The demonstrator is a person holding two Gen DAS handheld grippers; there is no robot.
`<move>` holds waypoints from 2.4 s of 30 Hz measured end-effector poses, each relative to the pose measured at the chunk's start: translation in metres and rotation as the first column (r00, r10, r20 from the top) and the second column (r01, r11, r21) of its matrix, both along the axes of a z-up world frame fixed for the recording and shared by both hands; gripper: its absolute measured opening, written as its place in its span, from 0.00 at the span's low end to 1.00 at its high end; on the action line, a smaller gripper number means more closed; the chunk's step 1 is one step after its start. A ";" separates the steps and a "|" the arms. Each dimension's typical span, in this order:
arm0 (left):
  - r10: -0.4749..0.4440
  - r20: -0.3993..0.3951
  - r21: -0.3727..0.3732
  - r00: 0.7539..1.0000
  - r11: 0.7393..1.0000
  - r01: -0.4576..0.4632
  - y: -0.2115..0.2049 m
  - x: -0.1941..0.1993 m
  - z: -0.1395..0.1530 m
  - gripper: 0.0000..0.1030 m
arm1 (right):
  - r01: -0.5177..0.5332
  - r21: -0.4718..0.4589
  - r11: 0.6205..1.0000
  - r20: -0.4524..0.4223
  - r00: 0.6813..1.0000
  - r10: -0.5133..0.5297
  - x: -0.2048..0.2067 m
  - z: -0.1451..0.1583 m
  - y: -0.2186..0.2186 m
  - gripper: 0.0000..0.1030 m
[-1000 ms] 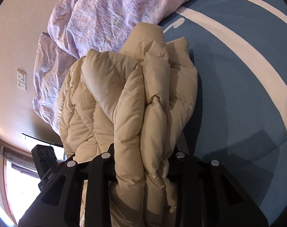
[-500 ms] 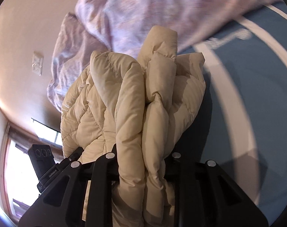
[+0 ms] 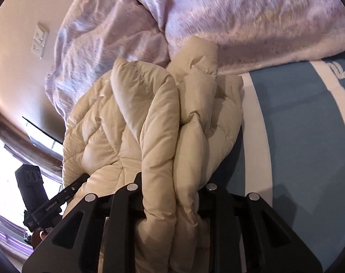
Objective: Fold large clothes
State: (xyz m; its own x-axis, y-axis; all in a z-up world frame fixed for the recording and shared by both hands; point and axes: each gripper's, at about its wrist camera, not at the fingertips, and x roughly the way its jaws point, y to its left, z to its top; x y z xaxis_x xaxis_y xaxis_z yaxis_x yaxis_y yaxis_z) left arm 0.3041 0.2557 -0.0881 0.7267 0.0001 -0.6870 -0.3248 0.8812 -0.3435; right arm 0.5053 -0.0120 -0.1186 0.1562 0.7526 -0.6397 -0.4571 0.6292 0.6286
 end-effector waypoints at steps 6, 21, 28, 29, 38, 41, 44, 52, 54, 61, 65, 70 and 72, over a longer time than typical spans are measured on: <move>0.030 -0.033 0.122 0.999 0.992 -0.026 -0.008 0.013 -0.009 0.55 | 0.025 -0.048 0.999 -0.023 0.999 -0.026 0.007 -0.010 0.002 0.34; 0.153 0.083 0.442 0.985 0.880 -0.174 -0.055 -0.015 0.051 0.85 | 0.115 -0.188 0.975 0.409 0.912 -0.029 -0.060 0.106 0.020 0.63; 0.169 0.057 0.448 0.984 0.876 -0.176 -0.059 0.012 0.045 0.86 | 0.143 -0.280 0.949 0.494 0.869 0.015 -0.055 0.085 0.063 0.58; 0.173 0.033 0.451 0.984 0.877 -0.169 -0.057 0.019 0.038 0.86 | 0.146 -0.312 0.939 0.469 0.883 0.019 -0.049 0.075 0.065 0.56; 0.162 0.013 0.453 0.987 0.879 -0.150 -0.059 0.039 0.008 0.89 | 0.175 -0.369 0.913 0.459 0.888 0.015 -0.043 0.041 0.058 0.49; 0.167 0.024 0.441 0.986 0.883 -0.161 -0.056 0.039 0.001 0.91 | 0.183 -0.366 0.912 0.460 0.888 0.006 -0.042 0.033 0.061 0.49; 0.172 0.035 0.443 0.984 0.880 -0.170 -0.056 0.037 -0.005 0.92 | 0.191 -0.367 0.910 0.467 0.884 0.002 -0.043 0.028 0.061 0.49; 0.185 -0.010 0.438 0.983 0.884 -0.162 -0.050 0.043 -0.011 0.98 | 0.199 -0.382 0.903 0.473 0.881 0.006 -0.048 0.025 0.062 0.50; 0.188 -0.022 0.433 0.982 0.887 -0.160 -0.049 0.044 -0.013 0.98 | 0.199 -0.388 0.900 0.471 0.882 0.008 -0.045 0.023 0.068 0.50; 0.191 -0.039 0.433 0.981 0.888 -0.155 -0.047 0.045 -0.013 0.98 | 0.198 -0.388 0.900 0.465 0.885 0.006 -0.039 0.024 0.070 0.51; 0.190 -0.037 0.427 0.981 0.891 -0.157 -0.046 0.045 -0.013 0.98 | 0.199 -0.380 0.903 0.463 0.886 -0.001 -0.040 0.026 0.067 0.51; 0.191 -0.037 0.424 0.981 0.892 -0.157 -0.045 0.046 -0.014 0.98 | 0.206 -0.386 0.899 0.470 0.883 -0.001 -0.039 0.026 0.068 0.52; 0.191 -0.038 0.423 0.981 0.893 -0.157 -0.044 0.046 -0.014 0.98 | 0.206 -0.386 0.899 0.470 0.883 -0.001 -0.041 0.027 0.066 0.52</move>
